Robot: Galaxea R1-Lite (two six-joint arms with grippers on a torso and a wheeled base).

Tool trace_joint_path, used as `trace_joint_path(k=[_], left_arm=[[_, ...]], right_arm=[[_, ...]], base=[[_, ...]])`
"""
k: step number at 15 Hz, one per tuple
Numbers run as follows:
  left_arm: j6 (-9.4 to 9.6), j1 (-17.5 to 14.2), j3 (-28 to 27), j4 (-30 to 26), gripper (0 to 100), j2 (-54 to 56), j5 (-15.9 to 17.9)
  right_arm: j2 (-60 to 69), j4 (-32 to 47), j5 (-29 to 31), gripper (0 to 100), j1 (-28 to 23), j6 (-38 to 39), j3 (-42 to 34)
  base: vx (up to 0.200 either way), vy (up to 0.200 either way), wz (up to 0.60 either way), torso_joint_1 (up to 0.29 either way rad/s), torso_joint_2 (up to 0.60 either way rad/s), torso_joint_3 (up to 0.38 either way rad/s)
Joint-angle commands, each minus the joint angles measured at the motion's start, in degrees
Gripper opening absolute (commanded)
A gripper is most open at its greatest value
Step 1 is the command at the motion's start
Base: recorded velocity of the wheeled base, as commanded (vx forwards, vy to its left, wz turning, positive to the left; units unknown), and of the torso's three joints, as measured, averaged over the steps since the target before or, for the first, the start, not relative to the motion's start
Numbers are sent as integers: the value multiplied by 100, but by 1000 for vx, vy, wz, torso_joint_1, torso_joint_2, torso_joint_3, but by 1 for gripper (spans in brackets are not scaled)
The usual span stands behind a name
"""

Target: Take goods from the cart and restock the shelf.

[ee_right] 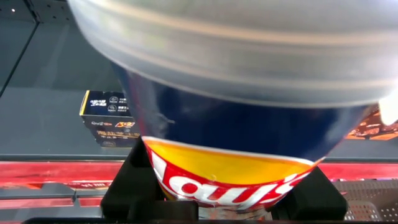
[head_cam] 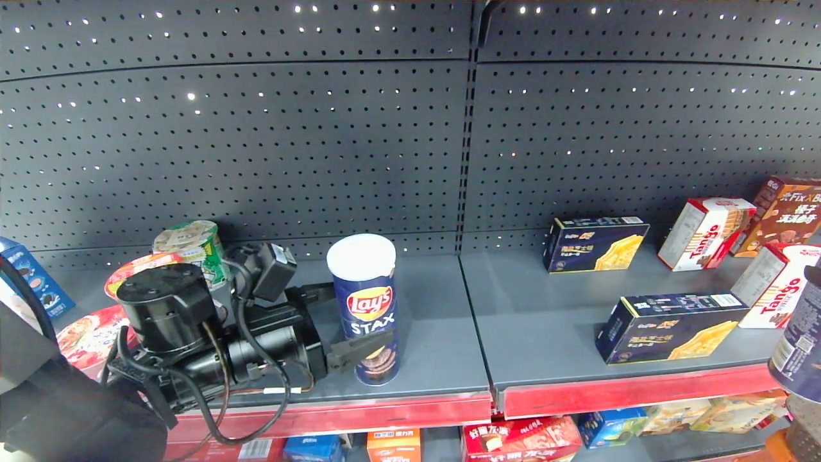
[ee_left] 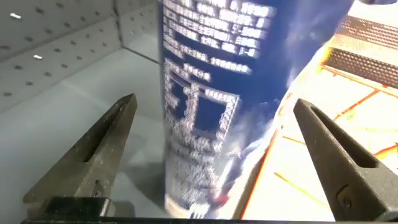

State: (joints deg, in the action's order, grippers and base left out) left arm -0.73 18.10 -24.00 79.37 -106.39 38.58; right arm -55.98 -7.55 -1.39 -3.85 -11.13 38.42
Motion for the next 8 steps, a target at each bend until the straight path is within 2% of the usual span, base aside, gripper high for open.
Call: trace_joint_path(k=[1, 4, 5, 8], left_arm=[[3, -105, 212, 87, 100, 171, 0], [3, -193, 599, 131, 100, 470, -9], [12, -413, 862, 140, 100, 663, 0], [12, -791, 1390, 140, 100, 1243, -9]], right_arm=[[34, -1, -2, 0, -1, -3, -2], [34, -1, -10, 0, -1, -3, -10], [34, -1, -2, 0, -1, -3, -2], [61, -1, 7, 0, -1, -3, -10]], base=[[0, 0, 0, 0, 0, 0], [0, 0, 0, 0, 0, 0], [0, 0, 0, 0, 0, 0], [0, 0, 0, 0, 0, 0]])
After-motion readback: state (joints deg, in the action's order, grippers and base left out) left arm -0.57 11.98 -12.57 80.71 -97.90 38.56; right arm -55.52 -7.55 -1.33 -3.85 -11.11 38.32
